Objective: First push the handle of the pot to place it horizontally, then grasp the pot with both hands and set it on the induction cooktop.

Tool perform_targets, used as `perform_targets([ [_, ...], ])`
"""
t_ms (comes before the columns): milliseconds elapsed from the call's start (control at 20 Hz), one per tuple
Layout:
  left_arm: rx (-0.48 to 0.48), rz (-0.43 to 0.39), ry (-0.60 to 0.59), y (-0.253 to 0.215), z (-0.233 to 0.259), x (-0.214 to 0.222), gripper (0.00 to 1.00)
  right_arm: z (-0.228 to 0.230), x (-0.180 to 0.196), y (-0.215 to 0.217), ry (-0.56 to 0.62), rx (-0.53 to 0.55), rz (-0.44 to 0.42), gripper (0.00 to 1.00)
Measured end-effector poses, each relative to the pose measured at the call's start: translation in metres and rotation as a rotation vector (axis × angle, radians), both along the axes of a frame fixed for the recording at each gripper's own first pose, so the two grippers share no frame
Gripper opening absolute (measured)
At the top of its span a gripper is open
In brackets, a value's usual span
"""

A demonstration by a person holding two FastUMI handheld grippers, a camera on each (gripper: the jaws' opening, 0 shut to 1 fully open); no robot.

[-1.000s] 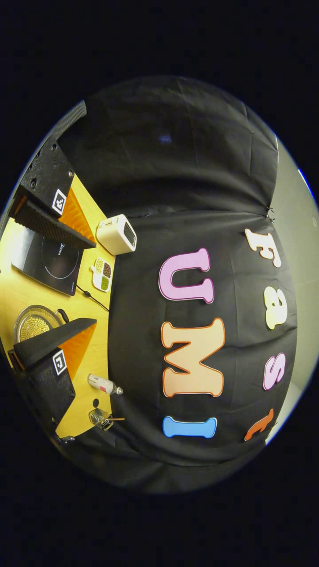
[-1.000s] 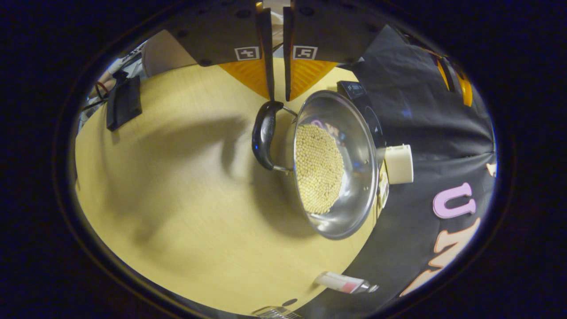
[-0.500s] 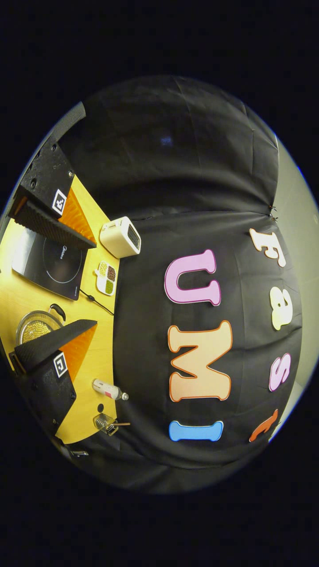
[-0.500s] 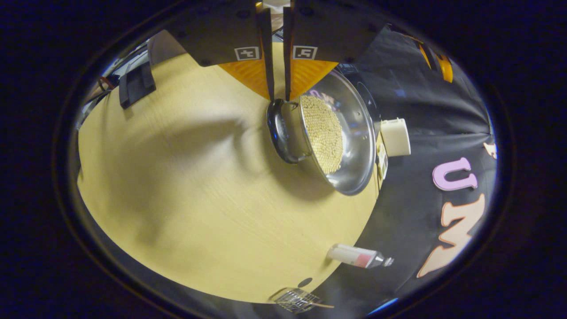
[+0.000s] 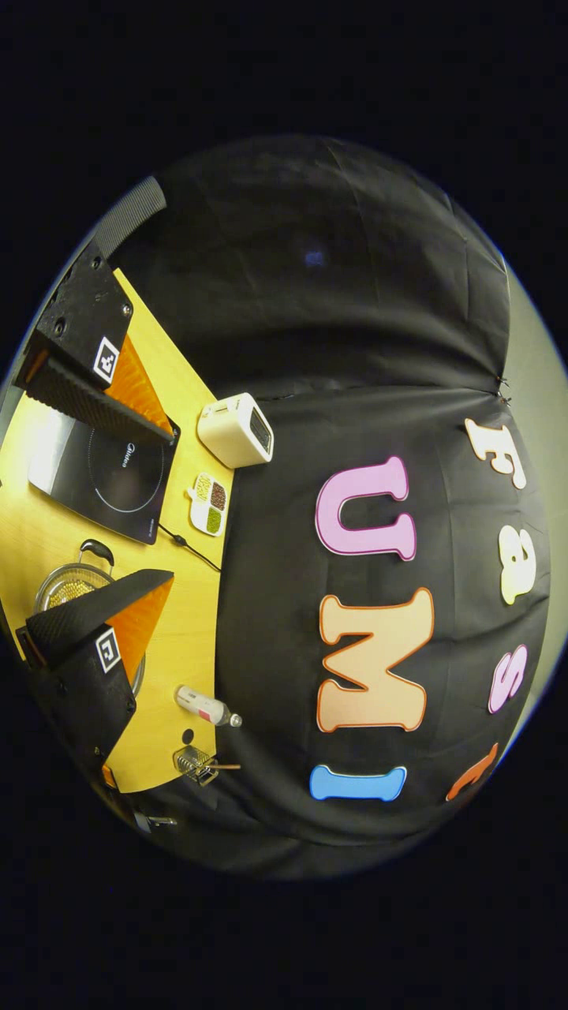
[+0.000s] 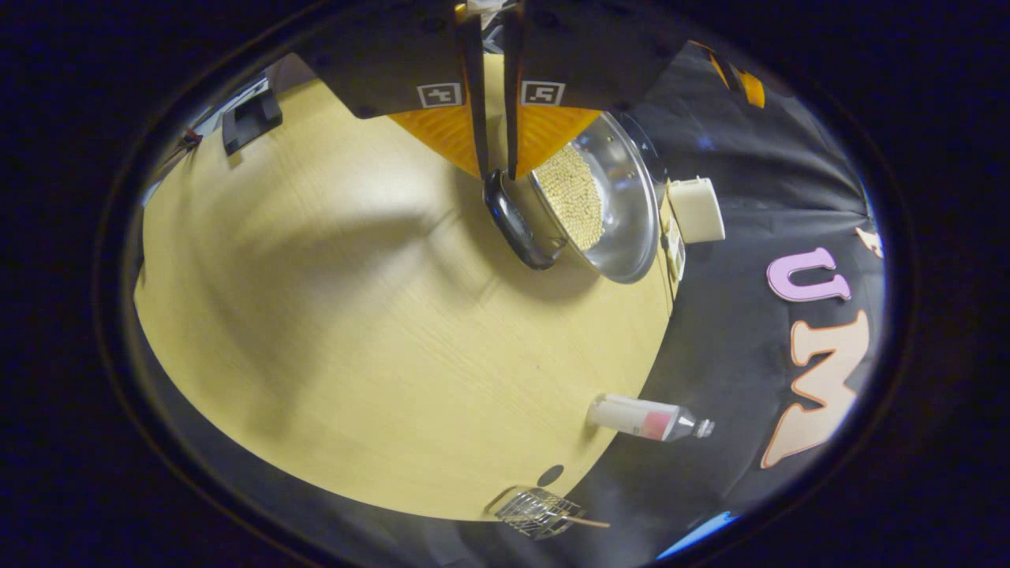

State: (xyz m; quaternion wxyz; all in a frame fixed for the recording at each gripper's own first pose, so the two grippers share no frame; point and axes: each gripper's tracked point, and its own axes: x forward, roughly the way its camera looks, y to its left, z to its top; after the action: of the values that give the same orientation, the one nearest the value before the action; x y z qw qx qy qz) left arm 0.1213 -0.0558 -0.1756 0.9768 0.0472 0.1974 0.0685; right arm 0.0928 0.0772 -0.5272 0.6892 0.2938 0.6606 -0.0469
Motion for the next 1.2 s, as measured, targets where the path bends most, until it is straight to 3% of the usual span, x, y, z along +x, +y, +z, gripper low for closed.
perform_targets([
  [800, -0.049, 0.039, 0.018, 0.014, -0.009, -0.007, 0.97, -0.001, 0.008, -0.004, -0.026, -0.028, 0.023, 0.13],
  [1150, -0.067, 0.012, 0.046, 0.009, -0.02, -0.014, 0.97, 0.017, 0.002, -0.04, -0.069, -0.057, 0.011, 0.13],
  [1200, -0.074, 0.003, 0.057, 0.007, -0.025, -0.016, 0.96, 0.021, 0.0, -0.043, -0.071, -0.052, 0.016, 0.02],
])
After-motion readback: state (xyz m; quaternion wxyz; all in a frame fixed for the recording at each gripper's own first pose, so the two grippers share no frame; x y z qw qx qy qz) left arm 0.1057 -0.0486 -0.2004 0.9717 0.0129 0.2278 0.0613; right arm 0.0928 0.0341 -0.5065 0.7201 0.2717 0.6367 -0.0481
